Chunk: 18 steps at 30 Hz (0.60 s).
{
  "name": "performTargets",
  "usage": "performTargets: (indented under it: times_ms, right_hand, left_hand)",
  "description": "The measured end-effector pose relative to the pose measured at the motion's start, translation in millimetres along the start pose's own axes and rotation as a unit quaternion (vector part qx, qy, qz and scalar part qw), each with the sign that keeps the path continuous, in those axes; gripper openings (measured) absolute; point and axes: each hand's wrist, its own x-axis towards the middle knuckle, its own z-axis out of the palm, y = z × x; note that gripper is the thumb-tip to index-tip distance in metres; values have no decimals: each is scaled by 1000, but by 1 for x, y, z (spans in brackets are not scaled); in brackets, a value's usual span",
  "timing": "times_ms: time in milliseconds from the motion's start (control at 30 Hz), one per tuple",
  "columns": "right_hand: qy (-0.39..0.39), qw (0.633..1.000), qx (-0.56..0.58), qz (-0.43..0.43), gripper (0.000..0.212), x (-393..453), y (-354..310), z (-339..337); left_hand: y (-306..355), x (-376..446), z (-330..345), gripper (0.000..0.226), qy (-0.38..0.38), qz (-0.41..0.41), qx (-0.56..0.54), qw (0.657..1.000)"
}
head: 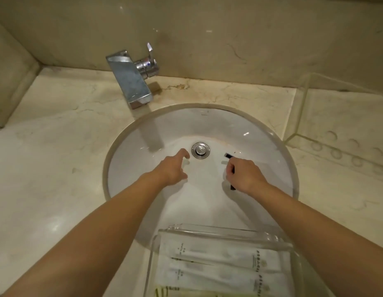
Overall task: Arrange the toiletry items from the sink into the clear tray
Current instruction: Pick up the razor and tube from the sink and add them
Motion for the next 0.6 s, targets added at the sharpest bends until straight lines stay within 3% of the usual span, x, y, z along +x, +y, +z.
performTargets:
  times_ms: [100,267,400,600]
  right_hand:
    - [25,998,49,3,21,-18,-8,-12]
    - [43,987,152,10,20,-55,-20,-28]
    - [44,962,267,32,27,-87,-26,-35]
    - [62,955,290,17,25,-129,-30,-26]
  left_hand:
    - [14,-14,0,74,-4,3,-17,1000]
    - [38,-42,-6,36,4,1,-140,990]
    - [55,-75,-12,18,-41,20,-264,964]
    - [61,-117,-17,40,-109,28,-290,950]
